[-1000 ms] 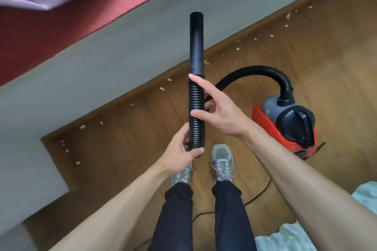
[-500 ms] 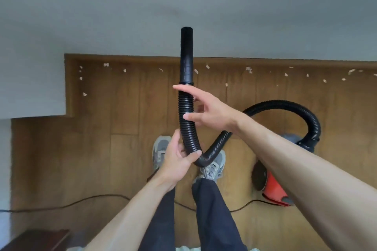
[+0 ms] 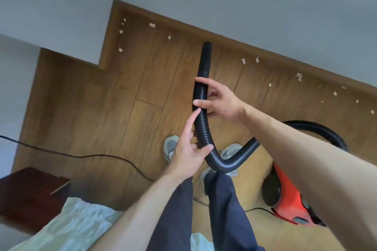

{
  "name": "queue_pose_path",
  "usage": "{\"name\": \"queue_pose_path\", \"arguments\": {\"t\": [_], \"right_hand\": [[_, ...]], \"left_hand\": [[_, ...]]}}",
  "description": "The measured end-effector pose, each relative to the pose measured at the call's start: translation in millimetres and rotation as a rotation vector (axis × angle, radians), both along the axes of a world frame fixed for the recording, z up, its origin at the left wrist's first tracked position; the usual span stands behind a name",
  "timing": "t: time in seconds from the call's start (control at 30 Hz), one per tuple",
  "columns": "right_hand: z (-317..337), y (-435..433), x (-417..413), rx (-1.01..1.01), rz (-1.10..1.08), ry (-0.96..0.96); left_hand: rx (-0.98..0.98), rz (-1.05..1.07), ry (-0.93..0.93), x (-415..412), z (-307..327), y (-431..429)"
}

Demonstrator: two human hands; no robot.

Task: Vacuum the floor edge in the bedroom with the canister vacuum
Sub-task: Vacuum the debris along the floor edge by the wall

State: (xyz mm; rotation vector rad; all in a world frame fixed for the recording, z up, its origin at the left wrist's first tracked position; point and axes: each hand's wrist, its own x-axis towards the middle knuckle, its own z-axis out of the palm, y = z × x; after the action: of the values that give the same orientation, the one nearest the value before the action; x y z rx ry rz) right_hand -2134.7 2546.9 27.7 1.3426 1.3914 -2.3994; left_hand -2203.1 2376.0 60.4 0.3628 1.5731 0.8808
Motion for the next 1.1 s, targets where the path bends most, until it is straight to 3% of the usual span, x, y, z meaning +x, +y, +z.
{"name": "queue_pose_path", "arguments": {"t": [0.47, 0.83, 1.1], "right_hand": [[-23.9, -18.6, -52.1, -0.192, 0.296, -0.122], [-32.2, -32.4, -8.7, -0.160, 0.086, -0.099], [-32.2, -66.3, 107.0, -0.077, -0.336, -0.196]], "left_hand": [[0.039, -0.116, -0.122, -55.3, -23.6, -32.2], [-0.022, -0.172, -0.087, -25.4, -24.4, -28.7], [-0.033, -0.273, 0.056, 36.6, -20.6, -7.1]]}}
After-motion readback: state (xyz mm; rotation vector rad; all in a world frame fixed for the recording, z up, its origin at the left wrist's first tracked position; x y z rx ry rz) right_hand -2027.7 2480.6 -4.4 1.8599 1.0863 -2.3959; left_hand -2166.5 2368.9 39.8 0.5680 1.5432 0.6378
